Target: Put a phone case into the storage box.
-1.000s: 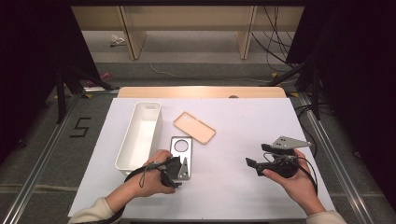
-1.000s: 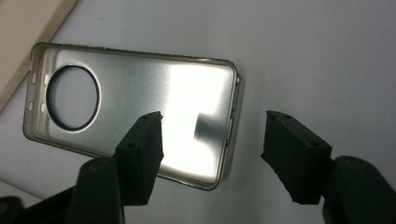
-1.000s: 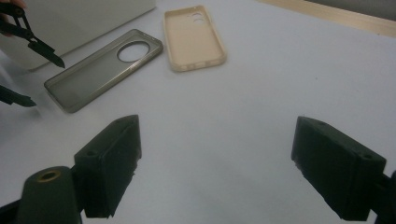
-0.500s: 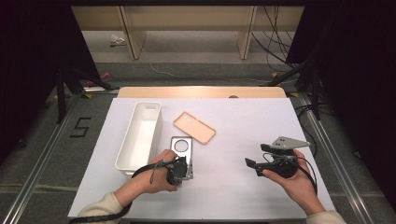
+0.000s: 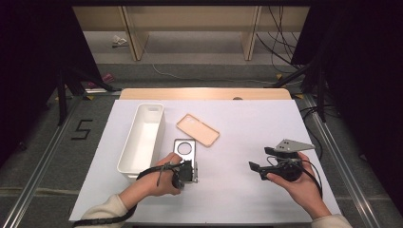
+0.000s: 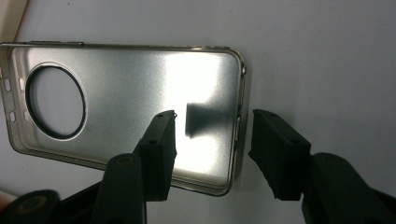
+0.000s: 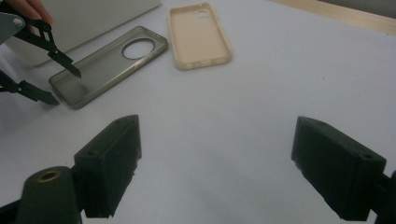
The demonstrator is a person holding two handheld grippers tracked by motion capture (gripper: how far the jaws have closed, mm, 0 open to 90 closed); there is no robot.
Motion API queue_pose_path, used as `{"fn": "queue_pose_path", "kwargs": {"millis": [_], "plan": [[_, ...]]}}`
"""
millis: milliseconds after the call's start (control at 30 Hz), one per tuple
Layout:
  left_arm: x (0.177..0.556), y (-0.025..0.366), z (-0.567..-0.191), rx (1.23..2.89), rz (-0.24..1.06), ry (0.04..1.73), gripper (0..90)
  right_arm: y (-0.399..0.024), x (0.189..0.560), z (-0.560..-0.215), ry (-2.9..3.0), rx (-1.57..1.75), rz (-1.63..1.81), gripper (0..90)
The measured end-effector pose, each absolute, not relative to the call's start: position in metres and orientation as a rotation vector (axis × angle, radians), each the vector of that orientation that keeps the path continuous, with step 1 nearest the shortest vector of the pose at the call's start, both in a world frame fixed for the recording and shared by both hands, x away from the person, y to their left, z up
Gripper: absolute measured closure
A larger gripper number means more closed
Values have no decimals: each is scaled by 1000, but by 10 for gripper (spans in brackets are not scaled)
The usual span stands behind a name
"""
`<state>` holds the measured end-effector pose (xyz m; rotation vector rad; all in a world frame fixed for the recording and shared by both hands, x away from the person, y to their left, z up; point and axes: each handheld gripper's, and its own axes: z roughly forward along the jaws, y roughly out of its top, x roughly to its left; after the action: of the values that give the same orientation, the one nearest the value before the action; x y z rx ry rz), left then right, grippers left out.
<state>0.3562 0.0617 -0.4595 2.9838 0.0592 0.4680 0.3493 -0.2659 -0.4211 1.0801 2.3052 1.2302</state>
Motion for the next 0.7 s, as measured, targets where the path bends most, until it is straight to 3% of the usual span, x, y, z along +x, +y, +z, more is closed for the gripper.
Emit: {"fn": "queue_pose_path", "kwargs": {"millis": [700], "plan": [[357, 62, -458, 3020, 439, -21, 587, -264, 349, -422, 2323, 1066, 1227, 171]]}}
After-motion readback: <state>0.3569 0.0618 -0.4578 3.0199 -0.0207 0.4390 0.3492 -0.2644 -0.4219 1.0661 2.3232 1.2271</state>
